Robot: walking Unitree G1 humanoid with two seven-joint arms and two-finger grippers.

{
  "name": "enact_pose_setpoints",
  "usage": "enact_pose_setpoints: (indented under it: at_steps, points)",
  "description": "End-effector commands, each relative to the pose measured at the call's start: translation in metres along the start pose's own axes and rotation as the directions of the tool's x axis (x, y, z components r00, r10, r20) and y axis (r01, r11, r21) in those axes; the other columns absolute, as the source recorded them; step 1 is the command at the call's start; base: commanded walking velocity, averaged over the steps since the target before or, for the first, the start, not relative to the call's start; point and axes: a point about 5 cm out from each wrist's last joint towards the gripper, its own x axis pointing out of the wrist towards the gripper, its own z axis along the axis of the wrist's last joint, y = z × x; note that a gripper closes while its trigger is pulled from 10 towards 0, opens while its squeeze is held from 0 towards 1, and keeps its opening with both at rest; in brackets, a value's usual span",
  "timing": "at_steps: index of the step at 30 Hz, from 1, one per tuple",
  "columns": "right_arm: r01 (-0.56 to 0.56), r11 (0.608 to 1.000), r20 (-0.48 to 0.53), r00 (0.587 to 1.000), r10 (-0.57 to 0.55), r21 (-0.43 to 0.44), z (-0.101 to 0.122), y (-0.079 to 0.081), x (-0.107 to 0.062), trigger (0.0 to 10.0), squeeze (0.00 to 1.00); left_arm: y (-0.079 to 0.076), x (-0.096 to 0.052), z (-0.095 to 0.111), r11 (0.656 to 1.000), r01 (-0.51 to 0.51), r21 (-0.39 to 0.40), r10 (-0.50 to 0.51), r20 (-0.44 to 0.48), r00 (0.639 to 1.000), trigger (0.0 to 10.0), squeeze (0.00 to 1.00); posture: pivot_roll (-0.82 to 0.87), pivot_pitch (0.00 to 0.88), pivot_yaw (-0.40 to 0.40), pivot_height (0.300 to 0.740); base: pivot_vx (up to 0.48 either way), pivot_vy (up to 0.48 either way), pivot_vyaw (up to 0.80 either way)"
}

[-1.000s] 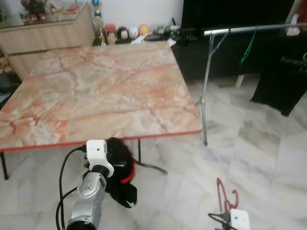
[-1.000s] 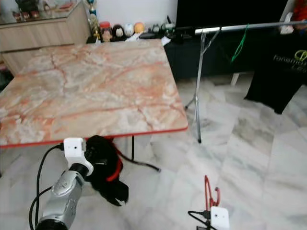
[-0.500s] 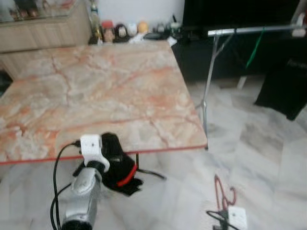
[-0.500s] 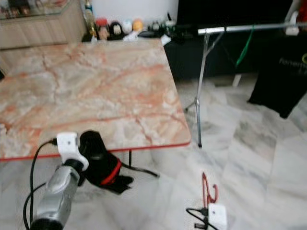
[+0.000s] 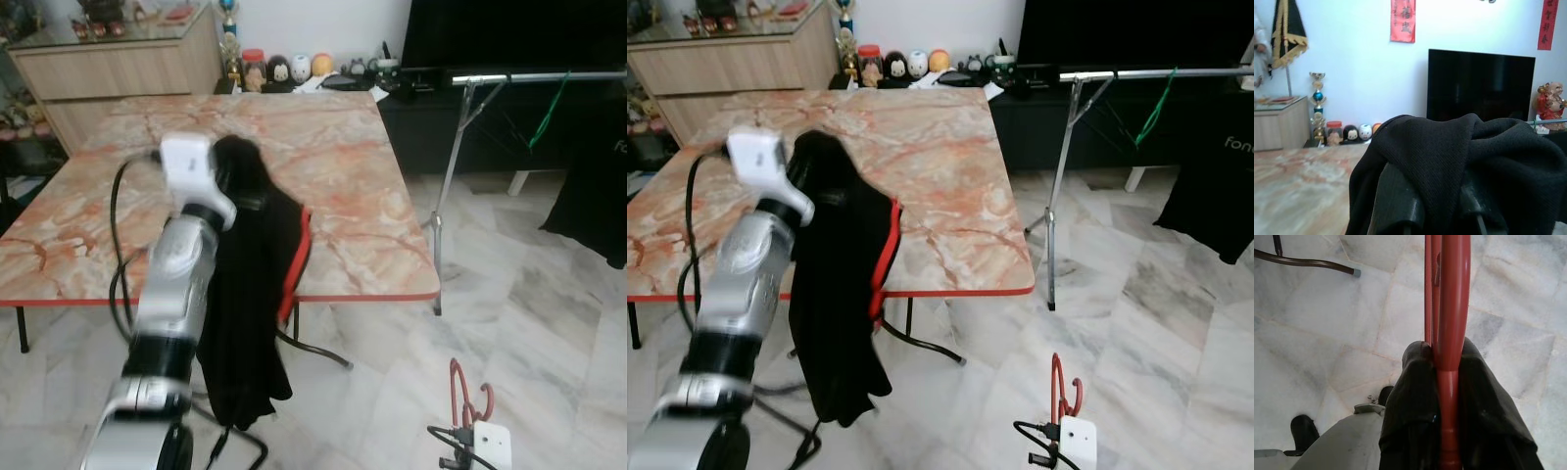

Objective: Hang hanger

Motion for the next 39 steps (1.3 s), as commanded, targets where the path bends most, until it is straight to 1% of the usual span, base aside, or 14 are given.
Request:
enact_pose_setpoints:
  at_steps: [1, 3, 5, 10, 17, 25, 30, 35, 39]
  points:
    - [0.001, 1.0, 0.005, 1.0, -0.001, 0.024, 0.001, 0.002, 0.0, 10.0, 0.0, 0.002, 0.004, 0.001, 1.0, -0.01, 0.002, 0.01, 0.001, 1.0, 10.0, 0.0, -0.08, 0.0, 0.024, 0.74, 0.0, 0.0, 0.0]
    - [0.002, 1.0, 0.006, 1.0, -0.002, 0.03, 0.001, 0.002, 0.0, 10.0, 0.0, 0.001, 0.002, -0.002, 1.0, -0.008, -0.005, 0.008, -0.005, 1.0, 10.0, 0.0, -0.08, 0.0, 0.028, 0.74, 0.0, 0.0, 0.0]
    - [0.004, 0.999, 0.005, 1.0, -0.004, 0.032, 0.001, 0.002, 0.0, 10.0, 0.0, 0.004, -0.005, -0.01, 1.0, -0.024, 0.004, 0.024, -0.032, 0.999, 10.0, 0.0, -0.08, 0.0, 0.026, 0.74, 0.0, 0.0, 0.0]
    - [0.006, 0.999, 0.005, 1.0, -0.006, 0.034, 0.001, 0.002, 0.0, 10.0, 0.0, 0.009, -0.01, -0.011, 0.999, -0.036, 0.002, 0.037, -0.04, 0.999, 10.0, 0.0, -0.07, 0.0, 0.022, 0.74, 0.0, 0.0, 0.0]
    - [0.001, 0.999, 0.007, 1.0, -0.001, 0.036, 0.001, 0.002, 0.0, 10.0, 0.0, 0.015, -0.006, -0.007, 0.999, -0.039, 0.011, 0.039, -0.031, 0.999, 10.0, 0.0, -0.07, 0.0, 0.023, 0.74, 0.07, 0.0, 0.0]
    - [0.001, 0.999, 0.009, 1.0, -0.001, 0.037, 0.002, 0.003, 0.001, 10.0, 0.0, 0.009, -0.004, -0.006, 1.0, -0.029, 0.006, 0.029, -0.024, 0.999, 10.0, 0.0, -0.07, 0.0, 0.023, 0.74, 0.27, 0.0, 0.0]
    - [0.002, 0.999, 0.01, 1.0, -0.003, 0.039, 0.003, 0.003, 0.001, 10.0, 0.0, 0.01, 0.0, -0.003, 1.0, -0.03, 0.007, 0.03, -0.018, 0.999, 10.0, 0.0, -0.06, 0.0, 0.022, 0.74, 0.292, 0.0, 0.0]
    - [0.0, 0.999, 0.011, 1.0, -0.001, 0.035, 0.003, 0.003, 0.001, 10.0, 0.0, 0.011, 0.002, -0.001, 0.999, -0.038, 0.003, 0.038, -0.008, 0.999, 10.0, 0.0, -0.06, 0.0, 0.018, 0.74, 0.296, 0.0, 0.0]
    - [0.0, 0.999, 0.01, 1.0, 0.0, 0.032, 0.003, 0.002, 0.001, 10.0, 0.0, 0.01, 0.004, 0.004, 0.999, -0.037, -0.001, 0.037, 0.008, 0.999, 10.0, 0.0, -0.06, 0.0, 0.018, 0.74, 0.3, 0.0, 0.0]
